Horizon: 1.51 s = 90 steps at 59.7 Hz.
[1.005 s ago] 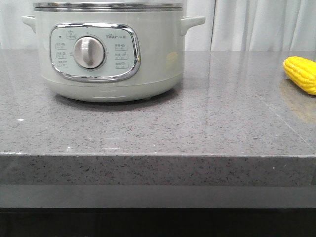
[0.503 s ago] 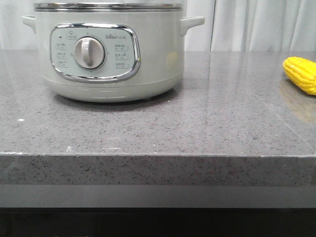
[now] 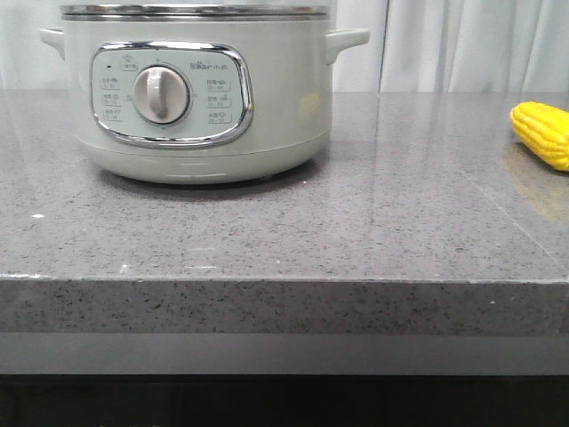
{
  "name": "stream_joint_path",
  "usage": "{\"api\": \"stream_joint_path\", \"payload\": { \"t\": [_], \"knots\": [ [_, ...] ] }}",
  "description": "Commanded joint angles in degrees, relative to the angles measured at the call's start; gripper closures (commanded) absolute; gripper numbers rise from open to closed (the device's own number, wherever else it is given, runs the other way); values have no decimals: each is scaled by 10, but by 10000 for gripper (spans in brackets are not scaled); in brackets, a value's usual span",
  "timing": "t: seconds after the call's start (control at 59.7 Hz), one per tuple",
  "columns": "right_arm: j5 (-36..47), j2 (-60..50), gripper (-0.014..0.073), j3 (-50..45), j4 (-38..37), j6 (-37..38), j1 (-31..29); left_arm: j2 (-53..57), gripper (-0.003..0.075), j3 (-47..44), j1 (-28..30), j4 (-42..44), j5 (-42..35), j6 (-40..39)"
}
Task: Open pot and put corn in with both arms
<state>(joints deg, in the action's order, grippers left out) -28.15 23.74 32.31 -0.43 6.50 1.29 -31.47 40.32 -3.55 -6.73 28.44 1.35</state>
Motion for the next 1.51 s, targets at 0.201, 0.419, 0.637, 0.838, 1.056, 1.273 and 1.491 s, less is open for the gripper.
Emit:
{"api": "stream_joint_path", "payload": {
  "t": [0.201,0.419,0.637,0.838,1.056,1.273,1.491],
  "knots": [
    [39,12,497,15,-10,-5,-4,-36,564,20,0,2,-50,0],
    [40,12,69,15,-10,-5,-4,-48,167,20,0,2,-71,0],
    [46,12,51,15,-9,-5,-4,-77,175,39,-25,-18,-107,1],
    [51,12,51,15,-9,-5,-4,-142,175,97,-121,-18,-128,1],
    [52,12,51,15,-9,-5,-4,-252,175,173,-224,-16,-176,1],
    [52,12,51,15,-9,-5,-4,-384,175,277,-251,-16,-191,1],
    [52,12,51,15,-9,-5,-4,-488,175,366,-251,-21,-191,1]
  ]
}}
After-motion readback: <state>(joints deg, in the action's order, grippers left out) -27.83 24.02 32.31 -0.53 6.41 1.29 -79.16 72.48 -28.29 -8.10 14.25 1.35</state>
